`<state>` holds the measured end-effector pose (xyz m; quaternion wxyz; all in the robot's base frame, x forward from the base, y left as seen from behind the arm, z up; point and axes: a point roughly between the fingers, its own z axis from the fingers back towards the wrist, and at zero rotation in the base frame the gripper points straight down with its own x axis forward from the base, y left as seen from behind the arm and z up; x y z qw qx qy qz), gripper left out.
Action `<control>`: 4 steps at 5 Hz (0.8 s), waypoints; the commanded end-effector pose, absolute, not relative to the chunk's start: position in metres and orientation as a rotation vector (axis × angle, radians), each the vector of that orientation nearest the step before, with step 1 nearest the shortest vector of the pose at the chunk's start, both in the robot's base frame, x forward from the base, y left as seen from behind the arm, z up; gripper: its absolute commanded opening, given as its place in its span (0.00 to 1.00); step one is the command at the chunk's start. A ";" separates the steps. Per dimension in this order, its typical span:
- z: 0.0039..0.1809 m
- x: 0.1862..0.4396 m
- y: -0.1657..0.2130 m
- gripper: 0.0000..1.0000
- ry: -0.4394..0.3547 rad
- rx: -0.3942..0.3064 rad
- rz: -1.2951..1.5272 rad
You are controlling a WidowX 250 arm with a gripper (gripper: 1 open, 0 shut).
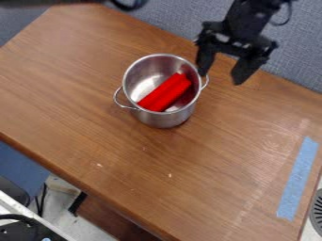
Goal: Move the red object from the metal pot to the table
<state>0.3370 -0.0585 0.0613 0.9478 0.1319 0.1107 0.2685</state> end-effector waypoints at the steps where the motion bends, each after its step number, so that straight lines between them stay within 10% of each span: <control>1: 0.122 0.322 -0.042 1.00 0.159 0.213 0.580; 2: 0.156 0.306 -0.040 1.00 0.147 0.174 0.628; 4: 0.153 0.294 0.015 1.00 0.155 0.141 0.920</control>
